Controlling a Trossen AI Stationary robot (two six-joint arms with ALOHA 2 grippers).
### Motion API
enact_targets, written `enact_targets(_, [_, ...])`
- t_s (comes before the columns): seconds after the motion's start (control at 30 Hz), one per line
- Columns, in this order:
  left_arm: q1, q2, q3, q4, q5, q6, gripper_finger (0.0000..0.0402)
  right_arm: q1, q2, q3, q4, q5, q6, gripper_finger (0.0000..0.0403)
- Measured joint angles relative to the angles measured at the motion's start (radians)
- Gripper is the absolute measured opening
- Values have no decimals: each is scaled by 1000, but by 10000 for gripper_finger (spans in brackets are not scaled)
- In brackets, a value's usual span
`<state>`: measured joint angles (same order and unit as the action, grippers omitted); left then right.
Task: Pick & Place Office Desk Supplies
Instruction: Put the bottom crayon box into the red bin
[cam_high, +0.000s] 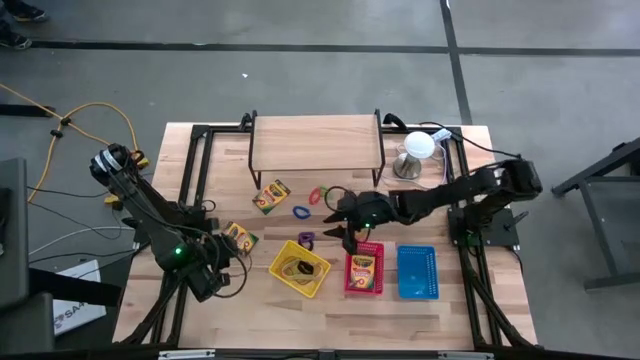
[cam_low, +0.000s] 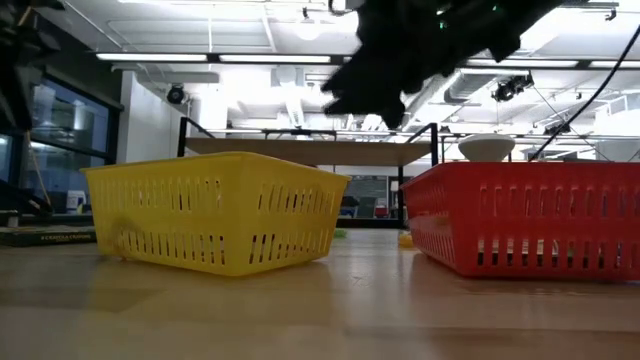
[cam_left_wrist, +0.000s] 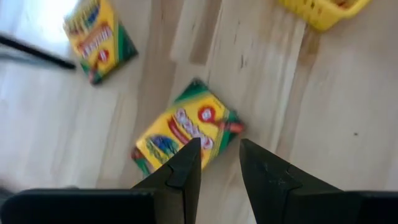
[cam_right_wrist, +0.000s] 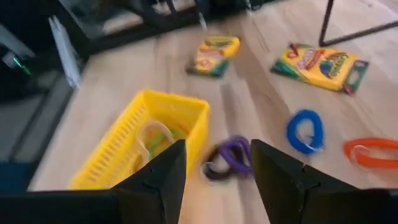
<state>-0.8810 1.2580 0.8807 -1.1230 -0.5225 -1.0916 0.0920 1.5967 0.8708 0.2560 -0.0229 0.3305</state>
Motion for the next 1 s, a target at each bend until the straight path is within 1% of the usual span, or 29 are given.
enact_targets(0.2, [-9, 2, -27, 8, 97, -68, 105, -45, 124, 175, -5, -122, -99, 167])
enact_targets(0.27, [-12, 2, -37, 15, 118, -77, 105, -60, 157, 225, -47, -154, -117, 167])
enact_targets(0.43, [-4, 2, -54, 56, 116, -105, 104, -86, 227, 337, -106, -189, -156, 167])
enact_targets(0.57, [-3, 2, -62, 91, 86, -106, 104, -89, 258, 369, -128, -189, -207, 167])
enact_targets(0.7, [6, 3, -70, 99, 73, -106, 105, -95, 259, 370, -147, -191, -218, 167])
enact_targets(0.8, [15, 2, -90, 125, 75, -96, 105, -95, 258, 369, -170, -187, -219, 167])
enact_targets(1.0, [37, 3, -150, 209, 112, -87, 105, -95, 258, 368, -208, -186, -219, 167])
